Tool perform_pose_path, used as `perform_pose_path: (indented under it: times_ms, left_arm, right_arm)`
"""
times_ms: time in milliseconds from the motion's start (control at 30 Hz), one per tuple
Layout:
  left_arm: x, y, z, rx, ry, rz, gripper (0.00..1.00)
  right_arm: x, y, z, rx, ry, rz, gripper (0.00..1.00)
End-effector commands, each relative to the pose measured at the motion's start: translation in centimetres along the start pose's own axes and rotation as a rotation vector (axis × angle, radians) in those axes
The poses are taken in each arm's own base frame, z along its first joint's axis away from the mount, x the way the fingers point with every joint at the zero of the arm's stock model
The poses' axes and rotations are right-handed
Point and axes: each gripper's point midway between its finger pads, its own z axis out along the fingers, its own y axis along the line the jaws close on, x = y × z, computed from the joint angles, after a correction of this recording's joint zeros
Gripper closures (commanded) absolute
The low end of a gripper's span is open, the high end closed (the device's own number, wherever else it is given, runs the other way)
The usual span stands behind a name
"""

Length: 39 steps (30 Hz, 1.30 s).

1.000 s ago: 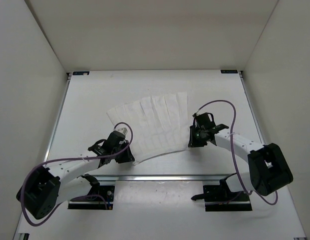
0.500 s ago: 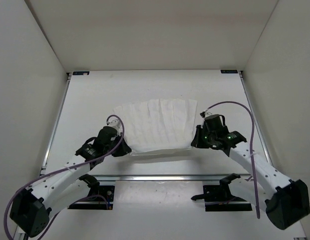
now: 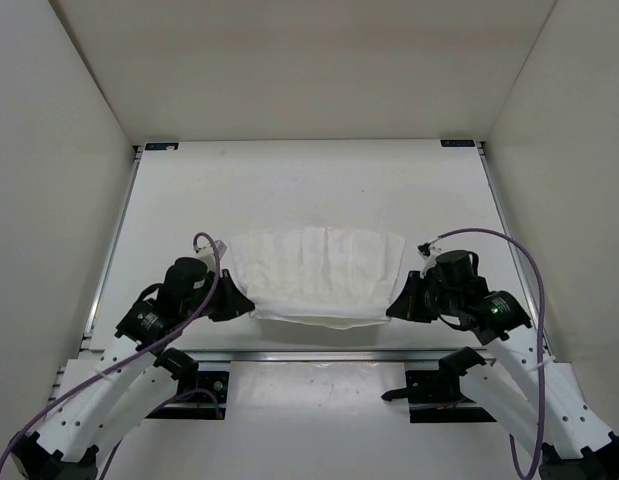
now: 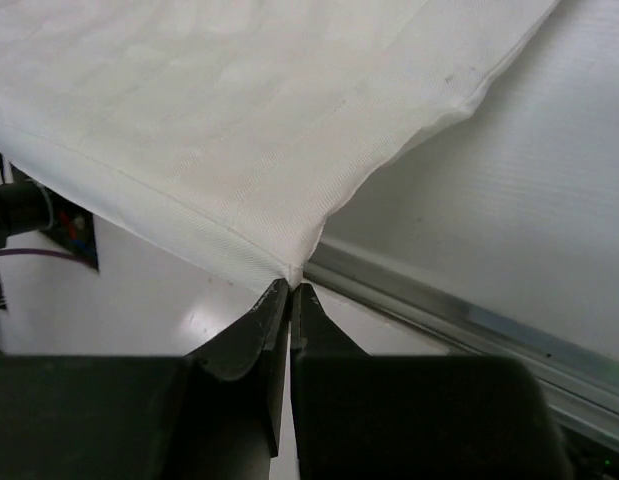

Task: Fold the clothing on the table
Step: Fold the skirt

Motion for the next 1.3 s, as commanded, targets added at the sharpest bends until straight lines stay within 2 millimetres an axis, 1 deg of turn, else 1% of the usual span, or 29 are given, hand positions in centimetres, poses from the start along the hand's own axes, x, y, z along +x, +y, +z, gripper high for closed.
perform_pose_path:
  times_ms: [0, 33, 100, 133, 167, 200, 233, 267, 300, 333, 367, 467, 500, 533, 567, 600, 633, 667, 700, 767, 800, 900, 1033, 1100, 1133, 1200, 1233, 1267]
  left_arm:
    - [-1.5, 0.0, -1.6, -0.043, -0.002, 0.012, 1.0]
    - [-1.8, 0.0, -1.6, -0.047, 0.005, 0.021, 1.0]
    - [-3.6, -1.2, -1.6, -0.034, -0.013, 0.026, 1.0]
    - [-4.9, -1.8, -1.8, -0.025, -0.047, 0.043, 1.0]
    - [-5.4, -1.6, -1.5, -0.035, -0.033, 0.044, 1.0]
    - [-6.3, -1.6, -1.1, -0.046, -0.034, 0.054, 1.0]
    - [-7.5, -1.6, -0.7, -0.051, -0.04, 0.057, 1.0]
    - [-8.1, -1.6, -0.6, -0.052, -0.047, 0.054, 1.0]
    - [-8.7, -1.5, -0.1, -0.051, -0.039, 0.055, 1.0]
    - [-10.1, -1.7, 0.0, -0.059, -0.06, 0.06, 1.0]
    - [-10.2, -1.5, 0.4, -0.064, -0.051, 0.065, 1.0]
    - [-12.0, -2.2, 0.5, -0.068, -0.067, 0.09, 1.0]
    - [-11.8, -2.0, 0.6, -0.077, -0.055, 0.09, 1.0]
    - [-11.8, -2.2, 0.4, -0.073, -0.061, 0.09, 1.0]
    - [-11.3, -2.2, 0.4, -0.067, -0.058, 0.091, 1.0]
    - [-10.6, -1.7, 0.5, -0.077, -0.04, 0.082, 1.0]
    - [-10.2, -1.9, 0.2, -0.07, -0.044, 0.083, 1.0]
    - [-9.6, -1.7, -0.1, -0.065, -0.049, 0.083, 1.0]
    - [-8.9, -1.3, 0.1, -0.071, -0.032, 0.069, 1.0]
    - [-7.8, -1.1, -0.5, -0.065, -0.036, 0.062, 1.0]
    - [-7.0, -0.7, -0.5, -0.063, -0.027, 0.048, 1.0]
    - [-5.8, -1.2, -1.2, -0.034, -0.028, 0.048, 1.0]
    - [-5.8, -1.3, -1.9, -0.03, -0.054, 0.027, 1.0]
    - [-6.5, -1.4, -2.0, -0.033, -0.064, 0.026, 1.0]
    - [-6.7, -1.6, -2.1, -0.027, -0.065, 0.029, 1.0]
    - [-7.5, -1.6, -1.2, -0.033, -0.063, 0.027, 1.0]
    - [-8.0, -1.6, -0.6, -0.031, -0.063, 0.024, 1.0]
    - [-8.8, -1.6, -0.2, -0.02, -0.078, 0.027, 1.0]
  right_arm:
    - [-0.1, -0.4, -2.0, 0.02, 0.01, 0.029, 1.0]
    - [-0.2, -0.2, -2.2, 0.012, 0.022, 0.034, 1.0]
    - [-2.3, 0.3, -3.3, 0.002, -0.016, 0.02, 1.0]
    - [-3.7, 0.7, -3.8, -0.006, -0.043, 0.016, 1.0]
    - [-4.2, 0.8, -4.0, -0.011, -0.045, 0.011, 1.0]
    - [-5.3, 1.0, -3.9, -0.015, -0.04, 0.014, 1.0]
    - [-6.4, 1.3, -4.2, -0.018, -0.062, -0.005, 1.0]
    - [-7.4, 1.2, -4.1, -0.006, -0.072, -0.01, 1.0]
    - [-7.9, 0.9, -3.4, 0.009, -0.05, -0.01, 1.0]
    - [-8.6, 1.3, -3.6, 0.006, -0.068, -0.033, 1.0]
    - [-8.9, 1.3, -3.3, 0.017, -0.056, -0.041, 1.0]
    - [-9.5, 1.5, -2.5, 0.019, -0.047, -0.051, 1.0]
    - [-9.4, 1.7, -2.5, 0.014, -0.043, -0.053, 1.0]
    - [-9.1, 1.5, -2.4, 0.027, -0.037, -0.038, 1.0]
    - [-9.1, 1.6, -2.6, 0.03, -0.045, -0.049, 1.0]
    - [-8.5, 1.6, -2.7, 0.028, -0.037, -0.05, 1.0]
    - [-8.4, 1.7, -2.9, 0.029, -0.048, -0.05, 1.0]
    - [-7.7, 1.4, -2.8, 0.037, -0.028, -0.037, 1.0]
    - [-7.1, 1.4, -3.1, 0.037, -0.029, -0.033, 1.0]
    - [-6.1, 1.5, -3.4, 0.023, -0.02, -0.037, 1.0]
    - [-5.9, 1.8, -3.7, 0.013, -0.036, -0.039, 1.0]
    - [-4.7, 2.0, -4.2, 0.0, -0.031, -0.034, 1.0]
    - [-3.9, 2.3, -5.1, -0.008, -0.03, -0.037, 1.0]
    - [-4.3, 2.3, -5.3, -0.014, -0.039, -0.042, 1.0]
    - [-4.7, 2.3, -5.1, -0.016, -0.04, -0.037, 1.0]
    - [-5.3, 2.1, -4.4, -0.022, -0.022, -0.034, 1.0]
    - [-6.1, 2.2, -4.4, -0.025, -0.042, -0.034, 1.0]
    - [-7.1, 2.3, -3.9, -0.03, -0.049, -0.03, 1.0]
